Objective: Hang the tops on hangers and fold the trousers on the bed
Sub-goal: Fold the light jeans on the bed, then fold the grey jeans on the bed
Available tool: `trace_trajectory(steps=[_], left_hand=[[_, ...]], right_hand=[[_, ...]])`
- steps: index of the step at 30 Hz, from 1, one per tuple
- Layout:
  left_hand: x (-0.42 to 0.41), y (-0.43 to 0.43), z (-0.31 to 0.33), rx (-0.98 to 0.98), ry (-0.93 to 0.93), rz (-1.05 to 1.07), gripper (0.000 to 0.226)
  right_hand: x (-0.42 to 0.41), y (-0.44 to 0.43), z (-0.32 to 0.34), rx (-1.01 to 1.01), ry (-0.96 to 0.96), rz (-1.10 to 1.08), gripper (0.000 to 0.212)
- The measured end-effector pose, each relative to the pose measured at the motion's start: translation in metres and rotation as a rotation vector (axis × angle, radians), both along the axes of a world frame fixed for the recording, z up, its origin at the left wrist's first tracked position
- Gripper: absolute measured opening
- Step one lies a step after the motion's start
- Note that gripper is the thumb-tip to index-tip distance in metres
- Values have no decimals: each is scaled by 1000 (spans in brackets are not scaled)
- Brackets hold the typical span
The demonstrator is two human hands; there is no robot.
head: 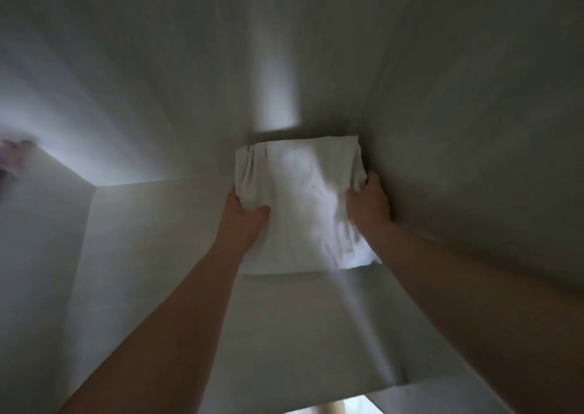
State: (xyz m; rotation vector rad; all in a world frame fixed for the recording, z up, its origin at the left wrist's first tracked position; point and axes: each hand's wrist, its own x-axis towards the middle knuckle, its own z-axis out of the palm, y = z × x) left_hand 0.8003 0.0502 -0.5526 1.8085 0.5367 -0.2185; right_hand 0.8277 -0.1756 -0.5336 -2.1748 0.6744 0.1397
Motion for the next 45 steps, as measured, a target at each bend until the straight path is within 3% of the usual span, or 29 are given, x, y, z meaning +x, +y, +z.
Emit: trace_trajectory(steps=[2, 4, 8, 17, 22, 25, 28, 33, 45], left_hand=[[3, -9, -14, 211, -78, -34, 88], [0, -18, -32, 499, -216, -115, 80], [0, -34, -68, 750, -253, -382, 66], [18, -30, -106, 715, -101, -466, 65], [14, -20, -76, 703, 69, -586, 70], [-23, -15, -62, 664, 63, -601, 69], [-75, -12, -46, 607, 38, -576, 81], [-158, -17, 5, 672, 24, -511, 65], [-307, -10, 80, 673, 118, -378, 67]], right_hand=[[-3, 11, -7, -273, -104, 114, 81], [-17, 29, -20, -550, -154, 281, 84], [-24, 33, -56, -654, 16, 510, 68], [-2, 17, -106, -682, 146, 634, 67], [-9, 10, -81, -620, 278, 737, 70], [-40, 13, -56, -548, 384, 757, 69], [-81, 19, -30, -448, 456, 750, 65], [-158, 23, 13, -480, 358, 770, 63], [-286, 26, 96, -592, 130, 913, 71]])
